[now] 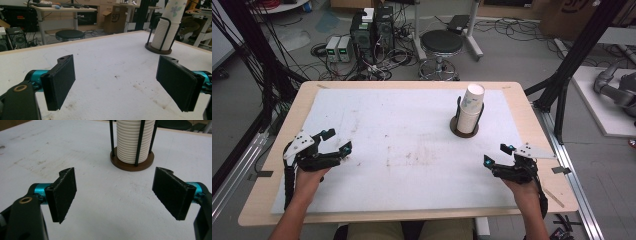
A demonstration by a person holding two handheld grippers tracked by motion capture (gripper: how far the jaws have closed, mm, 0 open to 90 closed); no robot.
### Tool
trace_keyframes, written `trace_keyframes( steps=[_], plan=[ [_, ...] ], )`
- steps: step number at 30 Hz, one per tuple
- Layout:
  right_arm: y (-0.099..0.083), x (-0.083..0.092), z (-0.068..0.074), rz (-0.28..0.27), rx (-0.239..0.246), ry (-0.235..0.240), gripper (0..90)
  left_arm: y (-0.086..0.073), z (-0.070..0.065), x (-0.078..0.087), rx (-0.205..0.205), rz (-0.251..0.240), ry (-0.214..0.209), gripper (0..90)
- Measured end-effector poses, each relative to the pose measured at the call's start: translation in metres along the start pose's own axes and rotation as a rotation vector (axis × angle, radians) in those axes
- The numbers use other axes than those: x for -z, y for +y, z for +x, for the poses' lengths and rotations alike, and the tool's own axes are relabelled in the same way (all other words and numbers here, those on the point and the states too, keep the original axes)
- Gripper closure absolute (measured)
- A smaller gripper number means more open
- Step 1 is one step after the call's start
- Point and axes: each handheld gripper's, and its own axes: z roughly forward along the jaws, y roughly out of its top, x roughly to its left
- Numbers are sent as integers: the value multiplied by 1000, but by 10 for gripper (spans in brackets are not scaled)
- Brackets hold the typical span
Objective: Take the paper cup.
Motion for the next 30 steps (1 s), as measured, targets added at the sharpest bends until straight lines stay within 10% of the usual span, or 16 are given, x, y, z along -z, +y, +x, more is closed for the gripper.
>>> trace_keyframes(
  steps=[16,30],
  plan=[
    [23,1,0,-21,34,14,187,0,-5,5,-15,8,-11,157],
    [114,-9,-16,-62,62,46,187,-1,-6,5,-12,7,-20,157]
  ],
)
